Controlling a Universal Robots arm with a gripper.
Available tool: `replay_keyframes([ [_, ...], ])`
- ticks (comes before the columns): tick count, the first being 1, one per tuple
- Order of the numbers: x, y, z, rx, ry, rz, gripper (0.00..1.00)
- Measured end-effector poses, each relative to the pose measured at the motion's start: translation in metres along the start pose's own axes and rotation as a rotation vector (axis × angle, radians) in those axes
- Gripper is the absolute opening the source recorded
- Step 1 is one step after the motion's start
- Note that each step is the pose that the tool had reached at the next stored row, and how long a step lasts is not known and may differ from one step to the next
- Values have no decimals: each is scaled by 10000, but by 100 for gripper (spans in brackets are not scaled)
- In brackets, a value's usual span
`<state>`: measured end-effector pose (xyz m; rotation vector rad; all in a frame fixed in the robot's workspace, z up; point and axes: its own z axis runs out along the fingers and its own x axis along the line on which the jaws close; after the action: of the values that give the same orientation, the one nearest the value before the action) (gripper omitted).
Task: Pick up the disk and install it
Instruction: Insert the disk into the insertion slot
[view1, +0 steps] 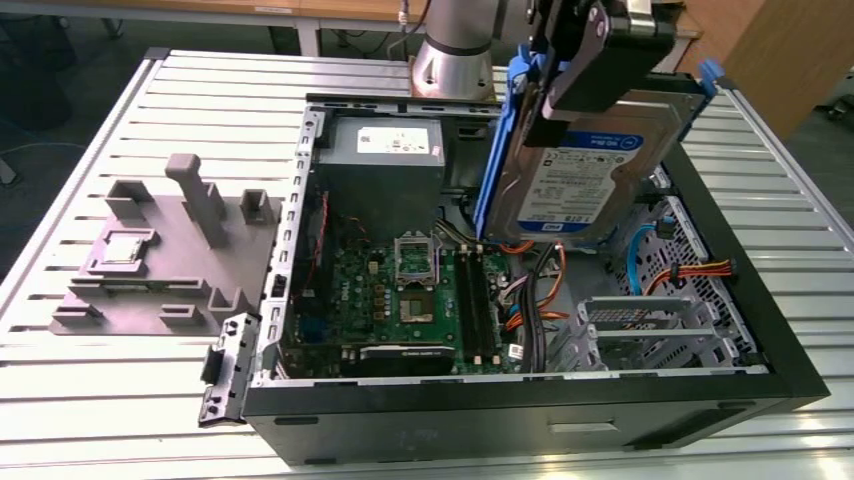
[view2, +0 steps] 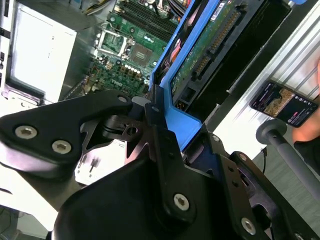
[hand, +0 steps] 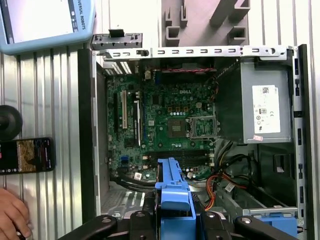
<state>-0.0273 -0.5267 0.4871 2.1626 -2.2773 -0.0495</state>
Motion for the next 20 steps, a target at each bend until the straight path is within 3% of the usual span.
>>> replay_keyframes([
  [7,12,-185,26,0,-2,-2,37],
  [15,57,-230,97,16,0,-132,37],
  [20,65,-322,117,14,4,-142,37],
])
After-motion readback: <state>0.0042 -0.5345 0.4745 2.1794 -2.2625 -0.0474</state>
